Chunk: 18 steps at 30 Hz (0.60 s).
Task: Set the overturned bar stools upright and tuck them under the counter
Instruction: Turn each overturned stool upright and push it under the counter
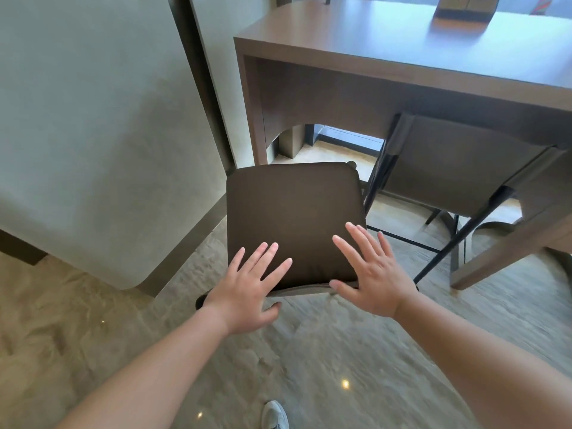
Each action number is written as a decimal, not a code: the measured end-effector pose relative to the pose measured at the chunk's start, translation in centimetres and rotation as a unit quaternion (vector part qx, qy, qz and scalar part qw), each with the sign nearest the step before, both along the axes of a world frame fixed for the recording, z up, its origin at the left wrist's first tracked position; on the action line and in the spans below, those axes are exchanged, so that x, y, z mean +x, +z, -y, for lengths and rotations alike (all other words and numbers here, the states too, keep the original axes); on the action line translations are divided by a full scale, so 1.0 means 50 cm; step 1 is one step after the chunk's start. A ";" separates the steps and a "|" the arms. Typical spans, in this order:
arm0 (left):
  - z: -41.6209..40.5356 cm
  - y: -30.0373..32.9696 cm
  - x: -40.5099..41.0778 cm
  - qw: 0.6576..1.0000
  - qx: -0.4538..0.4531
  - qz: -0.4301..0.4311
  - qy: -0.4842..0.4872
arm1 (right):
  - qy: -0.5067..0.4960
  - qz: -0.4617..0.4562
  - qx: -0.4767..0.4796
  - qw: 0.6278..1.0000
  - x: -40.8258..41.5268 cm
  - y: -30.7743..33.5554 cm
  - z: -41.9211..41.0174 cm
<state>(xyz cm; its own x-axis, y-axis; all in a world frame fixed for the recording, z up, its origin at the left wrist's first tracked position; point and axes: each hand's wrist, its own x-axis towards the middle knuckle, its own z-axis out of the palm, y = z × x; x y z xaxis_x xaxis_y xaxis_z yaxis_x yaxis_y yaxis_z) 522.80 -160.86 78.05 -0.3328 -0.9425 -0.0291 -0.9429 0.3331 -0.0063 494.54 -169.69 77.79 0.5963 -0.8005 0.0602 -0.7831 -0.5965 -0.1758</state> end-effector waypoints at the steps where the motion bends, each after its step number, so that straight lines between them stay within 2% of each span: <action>1: 0.014 0.003 0.005 1.000 -0.001 -0.006 0.005 | -0.018 0.005 0.000 1.000 0.006 0.003 0.016; 5: 0.063 0.007 0.025 0.999 -0.008 -0.029 0.021 | -0.055 0.002 -0.008 0.998 0.025 0.006 0.068; 10: 0.109 0.007 0.049 0.994 -0.003 -0.083 0.073 | -0.048 -0.030 -0.007 0.998 0.043 0.014 0.109; 18: 0.142 0.018 0.123 0.993 -0.008 -0.108 0.055 | -0.040 -0.032 -0.009 0.999 0.101 0.032 0.088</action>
